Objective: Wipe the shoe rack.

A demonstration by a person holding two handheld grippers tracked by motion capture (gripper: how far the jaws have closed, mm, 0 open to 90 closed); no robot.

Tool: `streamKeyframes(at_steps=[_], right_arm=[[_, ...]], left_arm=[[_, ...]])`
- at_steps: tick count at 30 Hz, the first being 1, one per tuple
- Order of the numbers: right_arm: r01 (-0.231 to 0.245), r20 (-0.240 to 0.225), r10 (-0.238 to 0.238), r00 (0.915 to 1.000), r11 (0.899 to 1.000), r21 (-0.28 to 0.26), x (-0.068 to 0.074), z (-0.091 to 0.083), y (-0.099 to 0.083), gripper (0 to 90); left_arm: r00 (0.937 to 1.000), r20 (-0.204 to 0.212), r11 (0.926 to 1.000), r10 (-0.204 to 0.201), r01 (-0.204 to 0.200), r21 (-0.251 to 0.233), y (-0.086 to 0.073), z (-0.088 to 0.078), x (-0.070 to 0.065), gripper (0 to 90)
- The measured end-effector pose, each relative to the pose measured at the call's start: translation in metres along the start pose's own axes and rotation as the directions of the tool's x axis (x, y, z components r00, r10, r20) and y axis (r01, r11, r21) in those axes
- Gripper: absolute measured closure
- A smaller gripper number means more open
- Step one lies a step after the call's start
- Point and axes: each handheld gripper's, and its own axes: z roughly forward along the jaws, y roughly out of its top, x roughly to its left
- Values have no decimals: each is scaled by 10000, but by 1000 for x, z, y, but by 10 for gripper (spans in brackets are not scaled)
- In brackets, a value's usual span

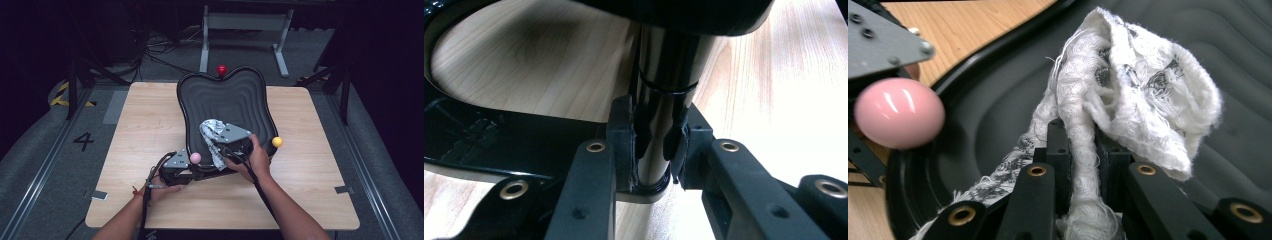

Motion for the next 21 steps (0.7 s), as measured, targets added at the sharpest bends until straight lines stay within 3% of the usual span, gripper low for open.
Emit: streamKeyframes(at_steps=[12, 21], right_arm=[[583, -331, -585, 9977, 9983, -80, 23, 15, 19, 796], [354, -303, -358, 9989, 9993, -140, 17, 13, 14, 799]], left_arm=[[10000, -41, 10000, 3, -2, 33, 0, 0, 0, 742], [10000, -54, 10000, 9, -8, 60, 0, 0, -1, 742]])
